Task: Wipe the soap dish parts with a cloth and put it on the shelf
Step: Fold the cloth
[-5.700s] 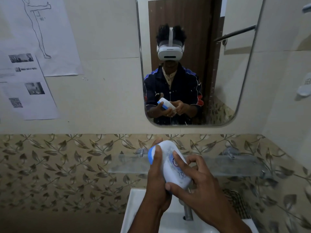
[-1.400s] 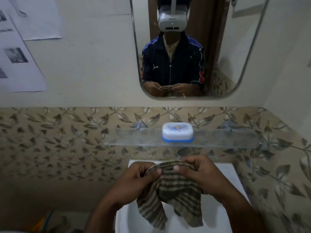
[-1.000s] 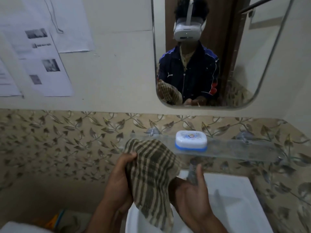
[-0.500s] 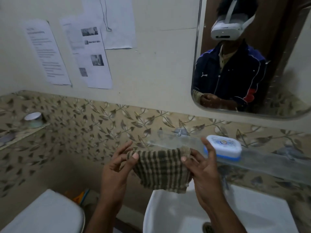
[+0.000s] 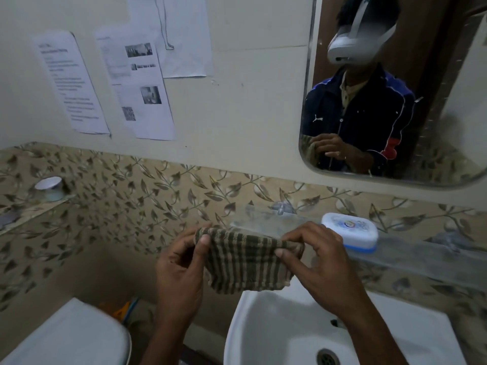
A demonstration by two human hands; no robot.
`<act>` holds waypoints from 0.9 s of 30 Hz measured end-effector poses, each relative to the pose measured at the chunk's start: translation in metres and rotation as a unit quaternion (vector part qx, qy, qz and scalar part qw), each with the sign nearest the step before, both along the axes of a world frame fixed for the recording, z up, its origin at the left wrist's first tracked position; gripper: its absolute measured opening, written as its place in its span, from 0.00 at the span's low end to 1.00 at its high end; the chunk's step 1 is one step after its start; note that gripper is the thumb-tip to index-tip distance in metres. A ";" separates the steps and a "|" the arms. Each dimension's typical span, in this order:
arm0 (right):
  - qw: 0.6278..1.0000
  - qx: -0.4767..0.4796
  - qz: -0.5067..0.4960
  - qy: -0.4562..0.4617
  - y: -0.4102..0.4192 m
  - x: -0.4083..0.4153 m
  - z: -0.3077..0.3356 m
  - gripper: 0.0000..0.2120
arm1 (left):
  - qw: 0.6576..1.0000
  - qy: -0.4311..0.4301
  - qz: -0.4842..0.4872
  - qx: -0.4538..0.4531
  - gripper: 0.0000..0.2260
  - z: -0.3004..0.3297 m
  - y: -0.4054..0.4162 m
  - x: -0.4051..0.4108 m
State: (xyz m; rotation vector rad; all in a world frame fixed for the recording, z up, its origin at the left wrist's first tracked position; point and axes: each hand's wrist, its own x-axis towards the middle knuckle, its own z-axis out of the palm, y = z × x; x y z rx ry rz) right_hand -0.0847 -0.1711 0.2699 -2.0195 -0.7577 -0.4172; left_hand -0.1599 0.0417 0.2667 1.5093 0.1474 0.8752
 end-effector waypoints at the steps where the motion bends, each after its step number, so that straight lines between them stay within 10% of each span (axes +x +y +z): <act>1: 0.997 0.050 0.037 0.041 0.004 -0.003 0.002 0.07 | 1.000 0.001 0.006 -0.001 0.11 -0.001 0.003 -0.002; 5: 0.939 0.198 0.197 0.199 0.027 -0.010 0.005 0.13 | 0.997 0.027 -0.012 -0.073 0.23 -0.006 0.016 -0.014; 13: 0.941 0.184 0.151 0.241 0.091 -0.024 -0.001 0.13 | 0.989 0.076 -0.028 -0.123 0.28 -0.025 0.039 -0.049; 19: 0.832 0.269 0.216 0.435 0.144 -0.036 -0.034 0.17 | 0.981 0.134 0.020 -0.135 0.38 -0.062 0.082 -0.081; 27: 0.902 0.044 0.151 0.401 0.234 -0.071 -0.144 0.23 | 0.934 0.199 0.067 -0.289 0.37 -0.174 0.128 -0.135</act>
